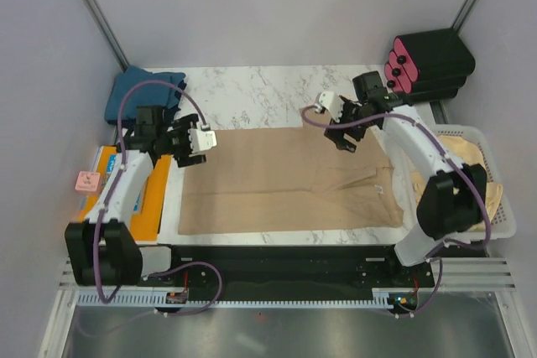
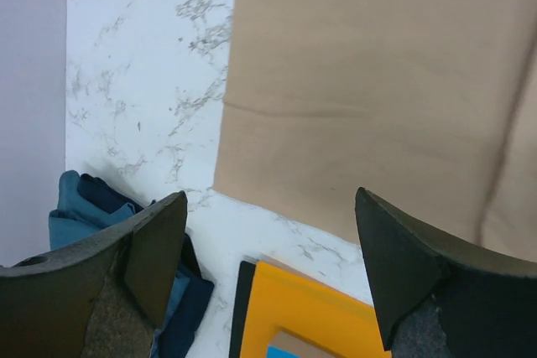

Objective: Fold and stack the t-shirts
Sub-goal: Grap the side of the flattened tshirt furthest away from the robot with both arms

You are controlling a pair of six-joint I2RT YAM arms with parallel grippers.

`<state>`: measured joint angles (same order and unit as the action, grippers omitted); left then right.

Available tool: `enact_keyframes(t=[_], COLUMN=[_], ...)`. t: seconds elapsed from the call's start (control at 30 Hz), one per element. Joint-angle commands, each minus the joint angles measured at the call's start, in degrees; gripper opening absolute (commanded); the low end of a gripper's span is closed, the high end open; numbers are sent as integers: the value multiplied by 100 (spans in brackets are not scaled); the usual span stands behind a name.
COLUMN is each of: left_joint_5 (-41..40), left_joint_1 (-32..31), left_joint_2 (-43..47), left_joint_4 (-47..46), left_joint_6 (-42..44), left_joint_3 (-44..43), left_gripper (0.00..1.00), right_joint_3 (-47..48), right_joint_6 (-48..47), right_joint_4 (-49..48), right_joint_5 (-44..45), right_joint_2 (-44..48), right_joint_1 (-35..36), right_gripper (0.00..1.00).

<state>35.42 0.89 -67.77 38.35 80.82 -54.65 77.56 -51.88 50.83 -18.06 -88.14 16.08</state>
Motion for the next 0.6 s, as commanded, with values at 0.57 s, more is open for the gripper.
enact_keyframes(t=[0.57], left_joint_5=[-791], left_joint_1=[8], left_joint_2=[-4033], left_joint_4=[-1814], left_joint_6=[-551], left_joint_3=[-2189], left_gripper=[82], right_joint_3=[4558], right_joint_6=[2445], right_joint_4=[-1330], right_joint_5=[-75], right_joint_2=[-4818], right_joint_1=[-1019], right_gripper=[80])
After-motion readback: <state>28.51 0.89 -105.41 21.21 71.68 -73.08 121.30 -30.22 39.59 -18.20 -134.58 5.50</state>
